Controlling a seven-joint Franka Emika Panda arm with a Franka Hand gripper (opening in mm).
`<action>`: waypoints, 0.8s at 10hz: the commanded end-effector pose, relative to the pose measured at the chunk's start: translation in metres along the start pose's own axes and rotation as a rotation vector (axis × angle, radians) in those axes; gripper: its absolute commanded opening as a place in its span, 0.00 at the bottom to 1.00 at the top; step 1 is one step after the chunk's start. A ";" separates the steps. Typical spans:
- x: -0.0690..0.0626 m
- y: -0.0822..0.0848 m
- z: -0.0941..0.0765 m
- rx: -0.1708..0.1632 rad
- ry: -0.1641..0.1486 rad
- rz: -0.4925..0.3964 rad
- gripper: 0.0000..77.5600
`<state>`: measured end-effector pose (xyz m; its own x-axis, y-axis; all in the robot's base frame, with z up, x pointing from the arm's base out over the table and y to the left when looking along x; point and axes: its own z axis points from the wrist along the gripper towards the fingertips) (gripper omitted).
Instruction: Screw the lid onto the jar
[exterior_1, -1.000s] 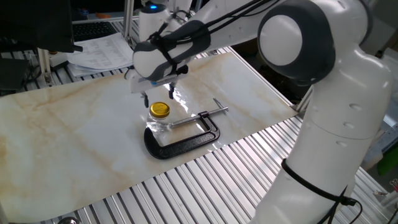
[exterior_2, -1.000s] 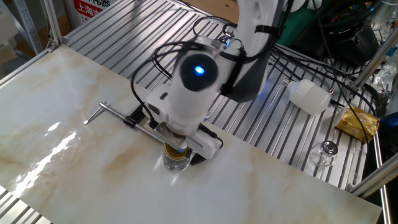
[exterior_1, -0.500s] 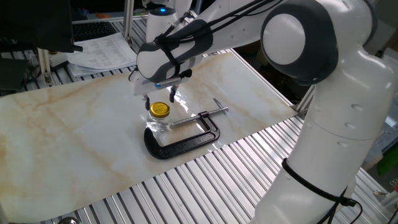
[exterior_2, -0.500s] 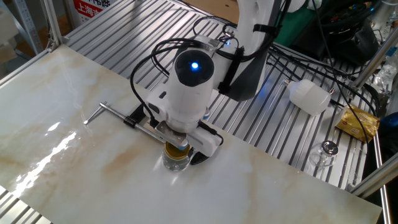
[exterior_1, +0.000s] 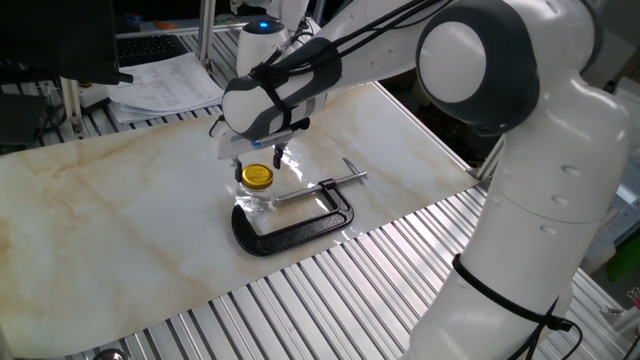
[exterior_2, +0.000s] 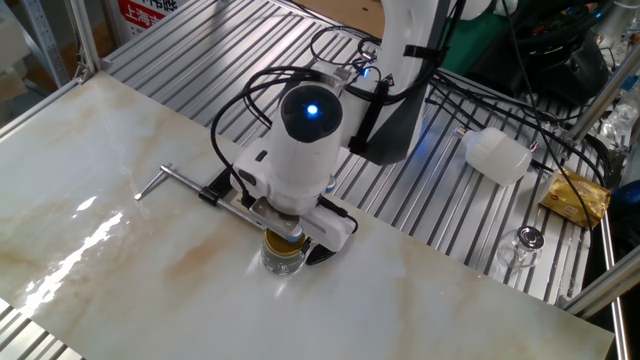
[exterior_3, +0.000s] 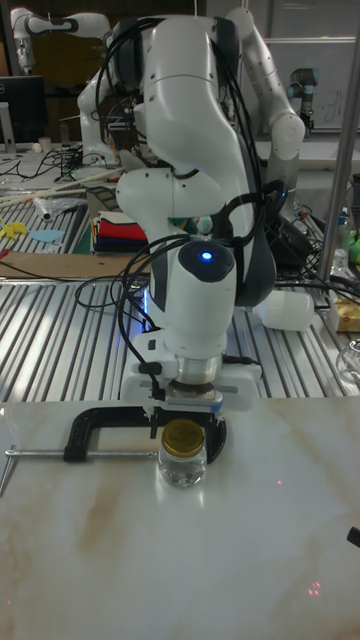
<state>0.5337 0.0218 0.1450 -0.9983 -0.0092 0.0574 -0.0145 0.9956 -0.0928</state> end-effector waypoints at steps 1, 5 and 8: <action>-0.001 -0.001 0.000 -0.023 0.009 -0.007 1.00; -0.001 -0.001 0.000 -0.022 0.011 -0.006 1.00; -0.001 -0.001 0.000 -0.023 0.011 -0.014 1.00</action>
<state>0.5344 0.0208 0.1441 -0.9971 -0.0230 0.0721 -0.0280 0.9972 -0.0688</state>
